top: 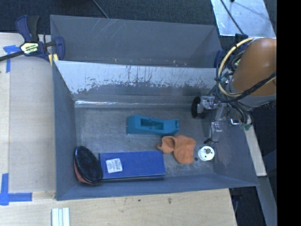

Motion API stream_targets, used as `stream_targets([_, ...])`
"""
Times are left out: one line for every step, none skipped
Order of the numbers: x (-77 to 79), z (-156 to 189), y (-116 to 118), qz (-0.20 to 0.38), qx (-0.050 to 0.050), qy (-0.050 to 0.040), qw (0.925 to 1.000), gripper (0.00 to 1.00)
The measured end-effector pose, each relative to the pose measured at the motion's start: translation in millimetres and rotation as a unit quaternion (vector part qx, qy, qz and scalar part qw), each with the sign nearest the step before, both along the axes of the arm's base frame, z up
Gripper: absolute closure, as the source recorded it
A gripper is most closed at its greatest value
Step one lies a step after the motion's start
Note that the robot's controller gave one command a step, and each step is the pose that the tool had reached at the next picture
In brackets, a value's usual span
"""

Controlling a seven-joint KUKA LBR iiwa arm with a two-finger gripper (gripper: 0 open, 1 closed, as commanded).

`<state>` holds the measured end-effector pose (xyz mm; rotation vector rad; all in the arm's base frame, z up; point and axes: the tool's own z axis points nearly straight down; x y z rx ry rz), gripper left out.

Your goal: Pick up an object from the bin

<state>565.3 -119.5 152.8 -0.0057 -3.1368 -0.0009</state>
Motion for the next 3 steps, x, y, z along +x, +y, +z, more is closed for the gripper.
stream_targets([1.9, 5, 0, 0.002, -0.001, -0.0042, 1.0, 0.0])
stream_targets([-38.3, -66, -29, 0.046, -0.001, -0.0051, 0.9989, 0.0])
stream_targets([-31.2, -41, 22, -0.082, -0.001, -0.0029, 0.9966, 0.0])
